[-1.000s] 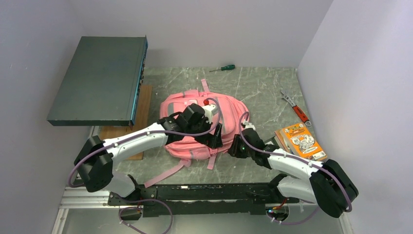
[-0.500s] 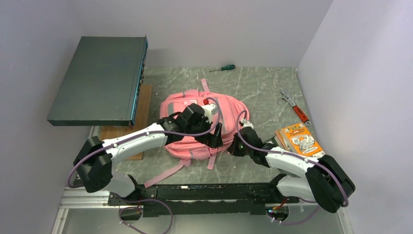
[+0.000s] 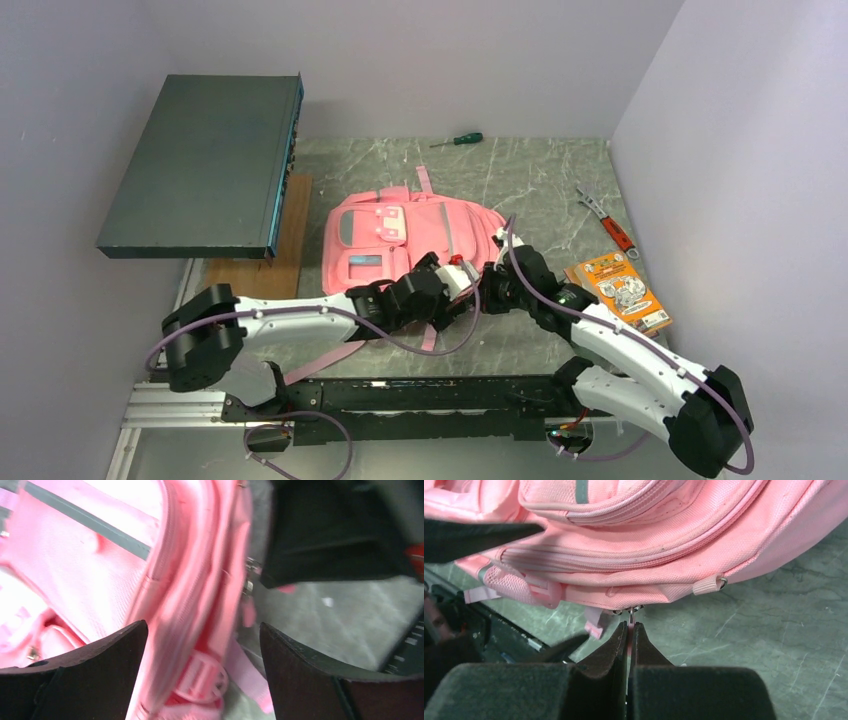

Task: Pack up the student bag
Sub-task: Unzip the student bag at the center of the board.

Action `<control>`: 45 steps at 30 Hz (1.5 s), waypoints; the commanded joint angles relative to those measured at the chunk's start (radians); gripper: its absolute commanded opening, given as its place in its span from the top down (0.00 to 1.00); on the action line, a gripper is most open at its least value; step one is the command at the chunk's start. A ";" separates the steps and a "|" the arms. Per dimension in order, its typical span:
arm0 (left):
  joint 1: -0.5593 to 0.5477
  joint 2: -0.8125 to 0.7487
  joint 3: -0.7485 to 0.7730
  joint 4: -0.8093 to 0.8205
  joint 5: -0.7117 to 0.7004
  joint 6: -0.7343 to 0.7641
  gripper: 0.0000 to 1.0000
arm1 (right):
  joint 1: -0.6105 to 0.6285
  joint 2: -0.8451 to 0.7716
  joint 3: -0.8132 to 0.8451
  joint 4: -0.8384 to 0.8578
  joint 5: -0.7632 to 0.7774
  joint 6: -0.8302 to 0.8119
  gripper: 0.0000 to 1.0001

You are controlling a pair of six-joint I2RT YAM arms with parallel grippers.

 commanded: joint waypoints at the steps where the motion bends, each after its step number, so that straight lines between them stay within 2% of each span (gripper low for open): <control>1: 0.010 0.079 0.096 0.032 -0.170 0.130 0.16 | 0.005 -0.065 0.101 -0.032 -0.067 -0.047 1.00; 4: 0.010 0.125 0.108 0.029 -0.236 0.131 0.23 | 0.006 -0.073 0.122 -0.054 -0.083 -0.070 1.00; 6: 0.010 0.151 0.125 0.021 -0.279 0.132 0.34 | 0.006 -0.072 0.132 -0.073 -0.086 -0.072 1.00; 8: 0.009 0.182 0.175 -0.027 -0.306 0.123 0.52 | 0.007 -0.070 0.142 -0.096 -0.066 -0.077 1.00; 9: 0.009 0.194 0.196 -0.051 -0.315 0.120 0.67 | 0.008 -0.064 0.147 -0.115 -0.041 -0.079 1.00; 11: 0.009 0.198 0.218 -0.098 -0.343 0.110 0.91 | 0.007 -0.045 0.166 -0.191 0.063 -0.075 1.00; 12: 0.010 0.189 0.216 -0.108 -0.358 0.106 0.99 | 0.008 -0.030 0.178 -0.238 0.140 -0.064 1.00; 14: 0.010 0.147 0.191 -0.103 -0.366 0.094 1.00 | 0.007 0.001 0.201 -0.341 0.286 -0.013 1.00; 17: 0.010 0.056 0.137 -0.073 -0.304 0.084 1.00 | 0.007 0.017 0.206 -0.356 0.403 0.041 1.00; 20: 0.010 -0.013 0.091 -0.070 -0.233 0.058 1.00 | 0.006 0.040 0.228 -0.412 0.612 0.094 1.00; 22: 0.010 -0.052 0.053 -0.066 -0.233 0.045 1.00 | 0.002 0.060 0.253 -0.467 0.739 0.126 1.00; 24: 0.010 -0.096 0.010 -0.064 -0.223 0.046 1.00 | -0.035 0.077 0.265 -0.478 0.794 0.141 1.00; 29: 0.009 -0.224 -0.138 0.071 -0.140 0.040 1.00 | -0.118 0.080 0.187 -0.153 0.744 -0.117 1.00; 32: 0.008 -0.283 -0.214 0.126 -0.100 0.032 1.00 | -0.224 0.081 0.105 0.149 0.527 -0.386 1.00; 38: 0.008 -0.334 -0.335 0.212 0.008 -0.016 1.00 | -0.487 0.189 0.028 0.502 0.102 -0.847 1.00; 39: 0.008 -0.334 -0.340 0.211 0.036 -0.018 1.00 | -0.502 0.212 0.019 0.551 0.033 -0.900 1.00; 40: 0.008 -0.341 -0.348 0.219 0.068 -0.026 0.94 | -0.513 0.225 0.003 0.605 -0.046 -0.923 1.00; 41: 0.008 -0.354 -0.357 0.232 0.085 -0.039 0.81 | -0.516 0.232 -0.006 0.643 -0.125 -0.942 1.00; 43: 0.008 -0.401 -0.356 0.224 0.117 -0.061 0.47 | -0.504 0.227 -0.001 0.635 -0.215 -0.963 1.00; 45: 0.008 -0.447 -0.316 0.183 0.120 -0.079 0.04 | -0.500 0.208 0.007 0.583 -0.227 -0.954 1.00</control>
